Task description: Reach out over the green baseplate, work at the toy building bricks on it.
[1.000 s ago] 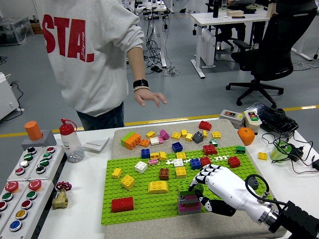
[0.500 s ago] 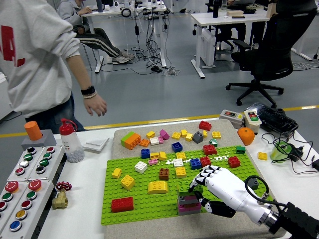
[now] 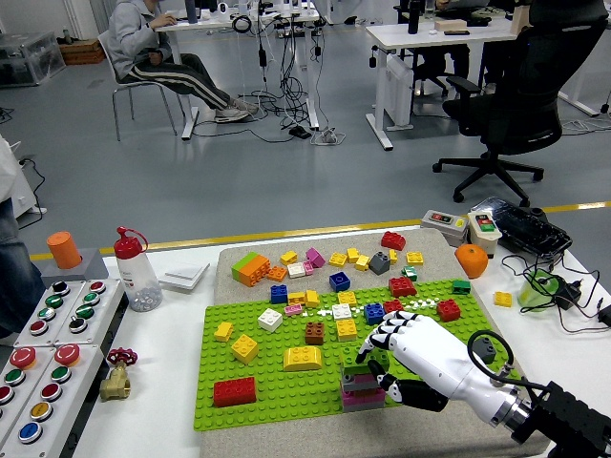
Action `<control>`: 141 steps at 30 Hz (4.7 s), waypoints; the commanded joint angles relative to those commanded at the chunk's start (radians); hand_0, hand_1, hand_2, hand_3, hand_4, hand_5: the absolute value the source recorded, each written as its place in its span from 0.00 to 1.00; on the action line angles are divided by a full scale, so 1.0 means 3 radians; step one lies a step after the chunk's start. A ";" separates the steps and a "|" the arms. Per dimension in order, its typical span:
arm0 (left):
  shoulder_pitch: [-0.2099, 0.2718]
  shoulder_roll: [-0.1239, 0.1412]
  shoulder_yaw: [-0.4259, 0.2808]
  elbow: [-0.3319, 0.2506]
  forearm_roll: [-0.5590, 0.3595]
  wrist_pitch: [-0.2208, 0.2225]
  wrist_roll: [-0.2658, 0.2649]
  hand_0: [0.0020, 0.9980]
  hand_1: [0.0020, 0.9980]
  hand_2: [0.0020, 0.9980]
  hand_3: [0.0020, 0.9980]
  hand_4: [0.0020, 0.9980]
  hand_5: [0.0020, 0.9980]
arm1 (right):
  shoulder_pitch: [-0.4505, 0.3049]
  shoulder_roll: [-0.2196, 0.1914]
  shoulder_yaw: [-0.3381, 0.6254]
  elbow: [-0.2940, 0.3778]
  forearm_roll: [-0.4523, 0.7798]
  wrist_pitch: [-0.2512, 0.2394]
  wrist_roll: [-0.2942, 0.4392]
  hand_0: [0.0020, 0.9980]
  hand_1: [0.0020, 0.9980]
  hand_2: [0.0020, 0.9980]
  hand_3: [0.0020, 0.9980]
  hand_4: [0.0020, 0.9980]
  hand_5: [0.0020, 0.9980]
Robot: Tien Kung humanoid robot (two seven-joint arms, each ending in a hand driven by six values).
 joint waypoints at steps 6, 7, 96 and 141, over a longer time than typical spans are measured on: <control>-0.0008 0.0002 0.0003 0.0001 -0.0003 -0.0002 -0.0004 0.63 0.60 0.61 0.42 0.31 0.95 | 0.0004 -0.0006 0.0008 0.0031 0.0006 -0.0002 0.0004 0.73 0.65 0.61 0.57 0.33 0.18; -0.0008 0.0002 0.0003 0.0001 -0.0004 -0.0002 -0.0004 0.63 0.60 0.61 0.42 0.31 0.95 | 0.0004 -0.0008 0.0005 0.0038 0.0006 0.0000 0.0005 0.73 0.65 0.61 0.57 0.33 0.18; 0.0016 0.0000 0.0029 -0.0002 -0.0030 -0.0031 0.0014 0.63 0.60 0.61 0.42 0.31 0.94 | -0.0039 0.0099 0.0489 0.0287 0.1406 -0.0116 -0.0461 0.76 0.72 0.73 0.67 0.34 0.17; 0.0091 -0.0067 0.0115 0.0006 -0.0258 0.0000 -0.0025 0.65 0.64 0.65 0.46 0.31 0.95 | -0.0406 0.0442 0.1465 0.0185 0.5063 0.0680 -0.0913 0.77 0.78 0.79 0.76 0.46 0.38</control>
